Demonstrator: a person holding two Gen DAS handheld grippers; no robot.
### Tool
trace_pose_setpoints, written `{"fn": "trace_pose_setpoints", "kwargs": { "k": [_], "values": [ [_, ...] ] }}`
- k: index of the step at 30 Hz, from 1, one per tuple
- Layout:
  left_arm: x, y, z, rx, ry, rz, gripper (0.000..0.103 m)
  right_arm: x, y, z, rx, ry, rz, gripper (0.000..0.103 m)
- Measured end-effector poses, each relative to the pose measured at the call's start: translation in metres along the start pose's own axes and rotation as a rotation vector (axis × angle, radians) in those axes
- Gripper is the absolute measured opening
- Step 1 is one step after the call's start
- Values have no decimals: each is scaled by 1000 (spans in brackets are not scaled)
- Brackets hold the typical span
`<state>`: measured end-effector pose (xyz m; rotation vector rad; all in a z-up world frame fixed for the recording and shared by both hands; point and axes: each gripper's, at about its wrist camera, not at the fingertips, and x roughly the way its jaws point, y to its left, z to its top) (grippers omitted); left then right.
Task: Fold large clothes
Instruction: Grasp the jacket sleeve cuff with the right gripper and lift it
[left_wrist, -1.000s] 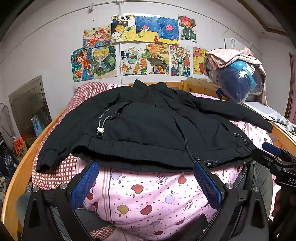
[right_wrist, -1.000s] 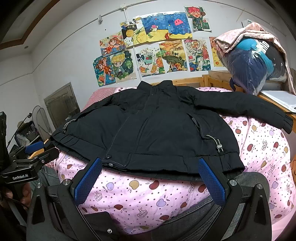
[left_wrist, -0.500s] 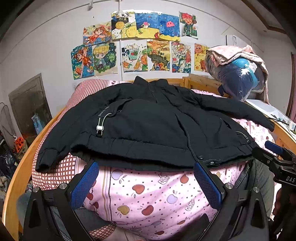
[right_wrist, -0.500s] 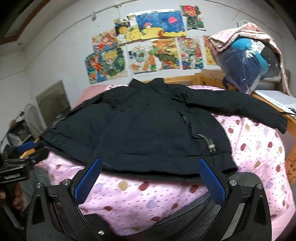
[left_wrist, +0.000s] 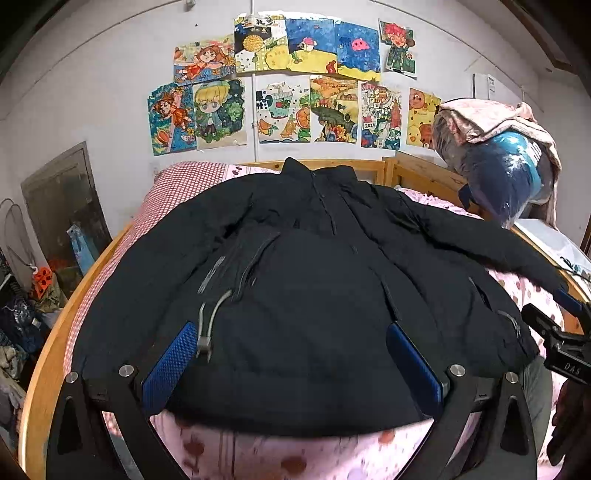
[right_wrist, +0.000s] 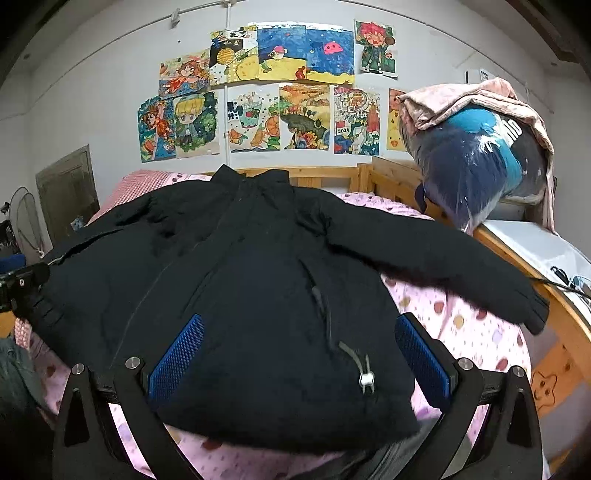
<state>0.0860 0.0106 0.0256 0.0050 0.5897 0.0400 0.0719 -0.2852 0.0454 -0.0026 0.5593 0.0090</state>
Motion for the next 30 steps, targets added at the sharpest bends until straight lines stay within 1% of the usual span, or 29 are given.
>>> {"fn": "trace_pose_setpoints", "kwargs": {
  "k": [2,4,7,12,15,17,20,24,27,28,30],
  "values": [
    [11,-2,13,0,15,-3,103,11,-5,8,11,7,3,102],
    [22,-6,28,1,32,-23,103,22,-11,16,21,10,-3,102],
    [41,-12,51,7,54,-50,103,38,-22,27,41,7,-31,102],
    [78,-34,88,53,72,-46,103,66,-50,40,94,1,-88,102],
    [101,-46,110,73,72,-43,103,78,-67,45,123,-16,-81,102],
    [116,-53,121,74,82,-44,103,82,-82,44,174,-36,-87,102],
    [136,-62,133,74,106,-54,103,87,-102,40,262,-57,-132,102],
    [156,-77,145,90,113,-64,103,105,-131,34,360,-3,-181,102],
    [170,-88,152,98,115,-70,103,114,-149,27,458,37,-176,102],
    [173,-91,153,98,115,-72,103,119,-156,25,502,46,-156,102],
    [181,-99,156,103,115,-78,103,126,-163,21,534,44,-133,102]
  ]
}}
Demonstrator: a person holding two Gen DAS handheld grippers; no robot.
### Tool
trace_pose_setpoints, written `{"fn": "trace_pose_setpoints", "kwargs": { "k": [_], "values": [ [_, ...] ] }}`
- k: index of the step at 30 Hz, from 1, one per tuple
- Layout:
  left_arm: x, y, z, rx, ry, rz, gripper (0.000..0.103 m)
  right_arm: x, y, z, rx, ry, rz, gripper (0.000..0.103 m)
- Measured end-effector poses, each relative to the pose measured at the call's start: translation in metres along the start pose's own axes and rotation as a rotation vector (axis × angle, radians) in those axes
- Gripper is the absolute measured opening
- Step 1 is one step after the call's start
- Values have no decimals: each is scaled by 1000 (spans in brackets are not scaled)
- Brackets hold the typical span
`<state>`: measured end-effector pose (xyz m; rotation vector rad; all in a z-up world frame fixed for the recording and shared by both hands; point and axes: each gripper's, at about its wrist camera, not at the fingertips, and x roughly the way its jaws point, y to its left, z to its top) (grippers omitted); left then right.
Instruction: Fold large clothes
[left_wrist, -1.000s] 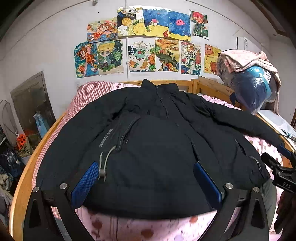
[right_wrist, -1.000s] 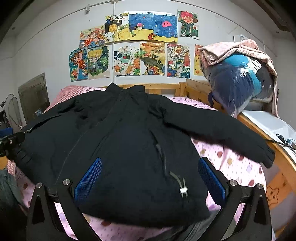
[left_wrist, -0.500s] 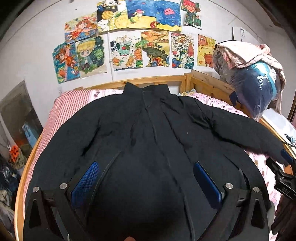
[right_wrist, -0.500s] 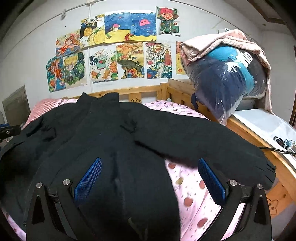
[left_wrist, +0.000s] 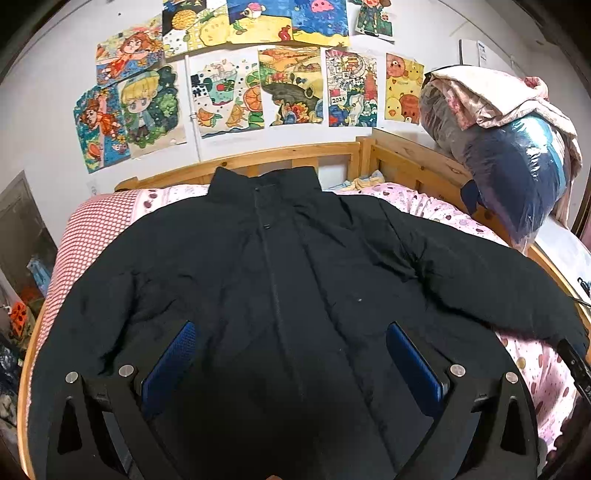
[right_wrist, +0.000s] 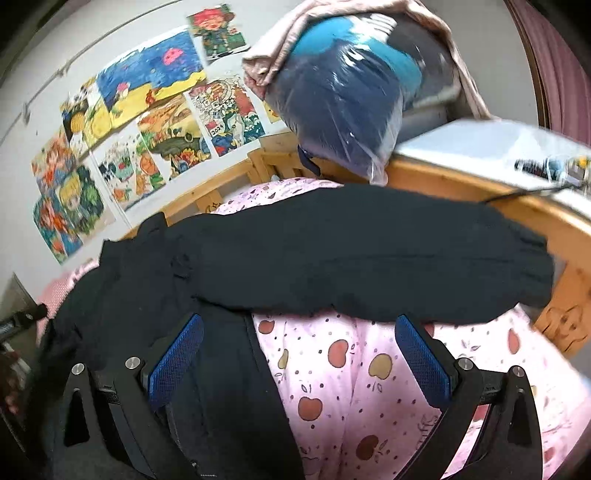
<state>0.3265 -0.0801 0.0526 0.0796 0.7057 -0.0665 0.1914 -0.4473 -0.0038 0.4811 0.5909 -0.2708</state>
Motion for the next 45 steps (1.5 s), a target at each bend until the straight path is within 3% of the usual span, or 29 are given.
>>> {"fn": "trace_pose_setpoints", "kwargs": {
  "k": [5,9,13,18,23,25,29,31,34,41,45],
  "values": [
    [27,-16,13,15,-18,-18,103,19,-14,-5,66,19,-17,102],
    [69,-36,28,21,-20,-91,103,29,-30,-17,135,-4,-28,102],
    [119,-62,46,25,-13,-206,103,35,-43,-18,203,-52,-53,102],
    [168,-105,60,78,-2,-208,103,38,-55,-9,291,-144,-91,102],
    [208,-132,58,115,79,-207,103,37,-77,-4,421,-219,-119,80],
    [227,-141,50,146,135,-189,103,37,-86,-4,490,-247,-138,61],
    [252,-142,39,142,220,-174,103,38,-99,-1,567,-279,-163,36],
    [259,-143,34,153,255,-161,103,35,-94,2,543,-297,-176,23],
    [255,-140,36,138,247,-184,103,28,-77,16,448,-334,-192,16],
    [219,-99,49,36,272,-243,103,6,-9,69,112,-449,-112,12],
    [191,-53,56,-38,285,-274,103,10,48,90,-106,-437,-32,12]
  ]
}}
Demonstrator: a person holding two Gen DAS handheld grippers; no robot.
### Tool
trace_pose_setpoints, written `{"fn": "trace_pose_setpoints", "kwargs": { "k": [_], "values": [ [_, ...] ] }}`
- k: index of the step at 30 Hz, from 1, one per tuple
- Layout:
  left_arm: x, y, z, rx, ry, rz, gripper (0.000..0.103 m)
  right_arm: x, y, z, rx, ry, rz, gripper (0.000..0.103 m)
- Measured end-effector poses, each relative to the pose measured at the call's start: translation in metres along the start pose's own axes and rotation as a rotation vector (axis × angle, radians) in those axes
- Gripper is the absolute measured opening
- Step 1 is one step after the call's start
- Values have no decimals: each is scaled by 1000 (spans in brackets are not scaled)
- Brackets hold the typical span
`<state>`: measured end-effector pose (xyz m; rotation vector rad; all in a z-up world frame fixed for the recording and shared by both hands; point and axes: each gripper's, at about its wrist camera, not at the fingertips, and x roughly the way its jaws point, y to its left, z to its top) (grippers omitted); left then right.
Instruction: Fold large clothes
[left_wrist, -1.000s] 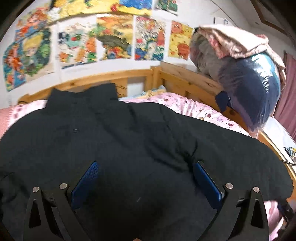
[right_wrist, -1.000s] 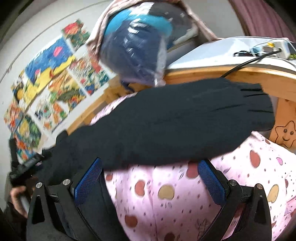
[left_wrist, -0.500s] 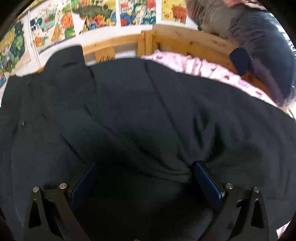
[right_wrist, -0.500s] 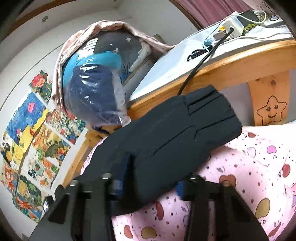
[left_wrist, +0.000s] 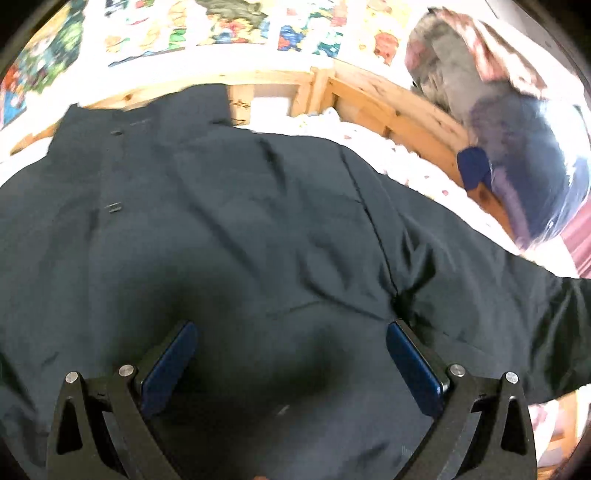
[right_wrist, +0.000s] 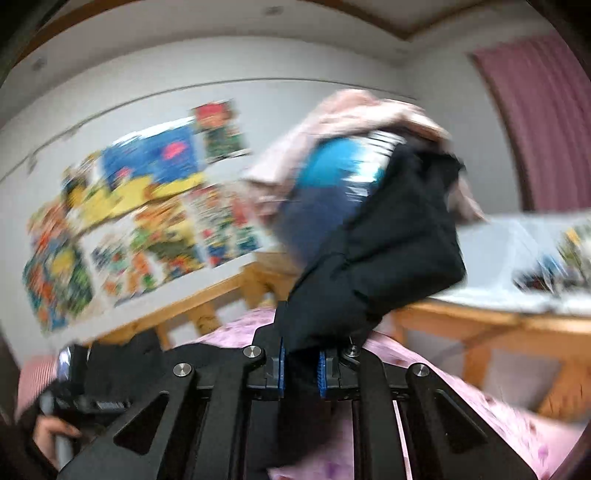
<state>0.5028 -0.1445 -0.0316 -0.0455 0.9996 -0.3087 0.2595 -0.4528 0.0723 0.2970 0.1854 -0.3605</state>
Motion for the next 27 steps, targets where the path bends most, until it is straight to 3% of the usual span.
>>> {"fn": "trace_pose_setpoints", "kwargs": {
  "k": [8,13,16,20,24,27],
  "values": [
    [-70,72,-20,-124,-60,-72,103,25,105,-19,-267,169,232,11],
    [-93,114,-39,-230,-123,-215,103,31,146,-63,-340,324,343,11],
    [-90,128,-45,-298,-126,-370,102,35,156,-90,-364,402,375,11],
    [-67,123,-48,-326,-100,-523,102,37,163,-119,-392,477,400,11],
    [-45,114,-50,-353,-58,-597,102,37,164,-135,-403,525,414,11],
    [-28,105,-50,-370,-30,-597,102,40,167,-143,-415,542,418,11]
  ]
}}
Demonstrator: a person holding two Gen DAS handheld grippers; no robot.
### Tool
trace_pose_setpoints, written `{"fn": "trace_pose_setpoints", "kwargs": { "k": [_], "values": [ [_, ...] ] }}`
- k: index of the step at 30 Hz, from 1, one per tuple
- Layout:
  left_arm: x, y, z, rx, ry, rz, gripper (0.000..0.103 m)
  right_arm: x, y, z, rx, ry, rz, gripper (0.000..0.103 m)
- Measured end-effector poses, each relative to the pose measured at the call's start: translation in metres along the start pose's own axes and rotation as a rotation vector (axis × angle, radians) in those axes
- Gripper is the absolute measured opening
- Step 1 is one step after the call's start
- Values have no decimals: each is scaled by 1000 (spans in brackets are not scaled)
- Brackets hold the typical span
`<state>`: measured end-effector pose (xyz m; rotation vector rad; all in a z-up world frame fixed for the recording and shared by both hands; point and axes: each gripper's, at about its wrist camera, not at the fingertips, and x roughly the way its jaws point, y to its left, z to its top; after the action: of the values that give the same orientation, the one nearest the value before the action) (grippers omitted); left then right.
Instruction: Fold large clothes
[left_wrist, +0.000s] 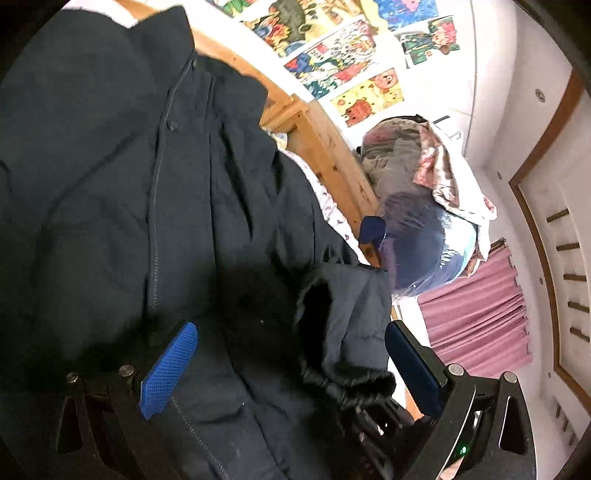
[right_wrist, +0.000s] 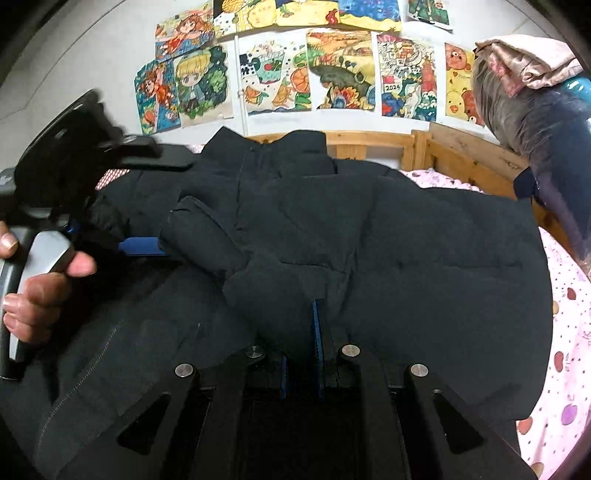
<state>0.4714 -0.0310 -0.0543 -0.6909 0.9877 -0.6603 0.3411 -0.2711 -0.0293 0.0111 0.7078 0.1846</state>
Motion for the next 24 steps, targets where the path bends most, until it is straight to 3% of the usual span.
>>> {"fn": "trace_pose_setpoints", "kwargs": {
  "k": [2,4,6,9,11,12,13,15,24],
  "values": [
    [10,-1,-1,-8,9,12,98,4,3,-3,-8,11,1,11],
    [20,-2,0,-8,28,25,88,3,5,-7,-21,18,-4,11],
    [25,-7,-1,6,45,48,55,0,8,-8,-29,13,-11,11],
    [25,-14,-2,49,36,90,16,-5,10,-6,-38,11,-14,12],
    [21,-21,0,65,11,83,11,-12,11,-6,-45,-2,-7,16],
    [17,-25,1,77,-1,84,10,-17,12,-7,-50,-12,3,23],
    [11,-29,3,92,-17,86,9,-21,12,-6,-54,-20,11,37],
    [-2,-36,8,122,-53,90,8,-33,14,-8,-62,-51,41,48],
    [-75,-55,22,187,-203,233,8,-62,4,6,-42,-158,14,48]
  ]
}}
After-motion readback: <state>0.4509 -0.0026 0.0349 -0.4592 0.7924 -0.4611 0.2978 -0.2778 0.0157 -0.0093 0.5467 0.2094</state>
